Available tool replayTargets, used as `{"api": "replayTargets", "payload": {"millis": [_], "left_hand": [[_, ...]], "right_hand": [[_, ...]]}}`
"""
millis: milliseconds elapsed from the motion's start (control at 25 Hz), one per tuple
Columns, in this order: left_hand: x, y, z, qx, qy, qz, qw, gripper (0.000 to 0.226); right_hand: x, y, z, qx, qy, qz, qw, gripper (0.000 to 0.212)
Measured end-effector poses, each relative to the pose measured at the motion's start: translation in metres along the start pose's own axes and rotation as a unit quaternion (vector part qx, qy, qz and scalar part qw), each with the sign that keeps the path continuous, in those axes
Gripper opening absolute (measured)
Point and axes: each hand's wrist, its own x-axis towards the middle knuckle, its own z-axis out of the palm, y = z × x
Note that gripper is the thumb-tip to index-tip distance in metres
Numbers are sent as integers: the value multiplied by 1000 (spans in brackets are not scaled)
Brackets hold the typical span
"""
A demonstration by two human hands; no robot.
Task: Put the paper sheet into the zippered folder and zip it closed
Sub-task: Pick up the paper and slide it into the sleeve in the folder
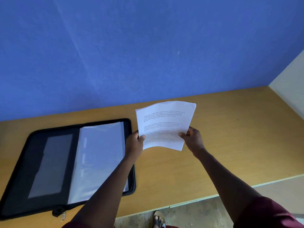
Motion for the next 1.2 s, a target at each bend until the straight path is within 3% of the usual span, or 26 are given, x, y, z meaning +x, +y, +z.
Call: {"api": "replayTargets", "payload": {"millis": [520,680,1200], "left_hand": [[8,3,1,40,5,35,999,22],[10,3,4,29,37,49,998,20],[8,-4,6,23,26,22,999,12]], "right_hand": [[5,-7,-10,-15,-27,-1,1000,18],[7,-6,-11,-1,-9,-3,1000,17],[11,-4,-12,-27,-24,-5,999,19]]}}
